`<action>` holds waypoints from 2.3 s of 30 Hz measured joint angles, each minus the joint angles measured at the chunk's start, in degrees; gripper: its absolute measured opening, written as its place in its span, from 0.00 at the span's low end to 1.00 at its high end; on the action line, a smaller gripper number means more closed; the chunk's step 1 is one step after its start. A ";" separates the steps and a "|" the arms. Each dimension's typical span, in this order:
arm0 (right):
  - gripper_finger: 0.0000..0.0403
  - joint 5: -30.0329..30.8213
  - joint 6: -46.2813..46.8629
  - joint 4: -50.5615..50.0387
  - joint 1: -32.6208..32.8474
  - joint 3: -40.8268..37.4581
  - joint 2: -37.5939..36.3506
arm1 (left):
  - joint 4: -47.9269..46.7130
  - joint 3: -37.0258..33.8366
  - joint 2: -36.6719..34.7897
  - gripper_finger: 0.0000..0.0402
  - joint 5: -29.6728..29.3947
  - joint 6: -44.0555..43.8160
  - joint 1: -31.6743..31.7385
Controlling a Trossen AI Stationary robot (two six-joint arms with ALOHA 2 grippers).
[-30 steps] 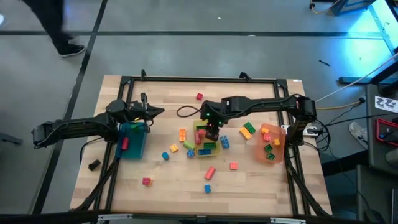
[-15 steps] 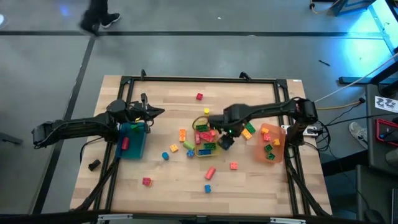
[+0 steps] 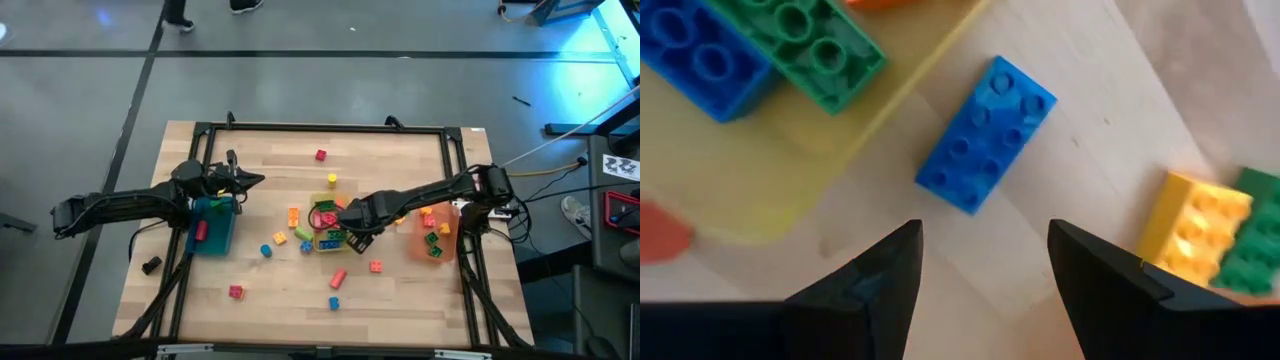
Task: Sort blocks by size
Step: Put the blue 8 stud game piece into the yellow bin
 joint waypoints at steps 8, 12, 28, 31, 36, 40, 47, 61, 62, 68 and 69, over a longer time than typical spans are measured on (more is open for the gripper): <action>0.54 -0.22 -0.29 8.04 -0.13 -4.97 0.00 | 0.00 0.00 0.00 0.00 0.00 0.00 -0.02; 0.54 -0.21 -0.50 11.07 -0.13 -6.67 0.00 | 0.00 0.00 0.00 0.00 0.00 0.00 -0.02; 0.54 2.93 -1.57 14.31 -0.13 -7.91 0.00 | 0.00 0.00 0.00 0.00 0.02 0.00 0.00; 0.54 2.92 -0.99 14.31 -0.13 -7.91 0.00 | 0.00 0.00 -0.01 0.00 0.00 0.00 0.00; 0.54 3.94 0.74 13.77 -0.13 -7.93 0.86 | 0.00 0.00 0.00 0.00 0.00 0.00 0.00; 0.54 3.98 0.79 13.74 -0.13 -7.93 2.41 | -0.13 0.02 0.00 0.00 0.00 0.00 -0.01; 0.54 2.68 -0.04 13.99 -0.13 -7.74 4.35 | -0.91 0.07 0.11 0.00 0.02 0.00 0.00; 0.36 1.39 -1.59 -0.19 -0.11 -3.26 4.24 | -0.87 0.07 0.11 0.00 0.00 0.00 0.00; 0.36 2.11 -1.62 -2.97 -0.11 -2.12 4.24 | -0.87 0.07 0.11 0.00 0.00 0.00 0.00; 0.38 3.71 -2.16 -12.74 -0.11 6.71 4.24 | -0.87 0.07 0.11 0.00 0.01 0.00 -0.02; 0.39 3.82 -3.18 -13.39 -0.11 8.41 4.24 | -0.87 0.07 0.11 0.00 0.02 0.00 -0.01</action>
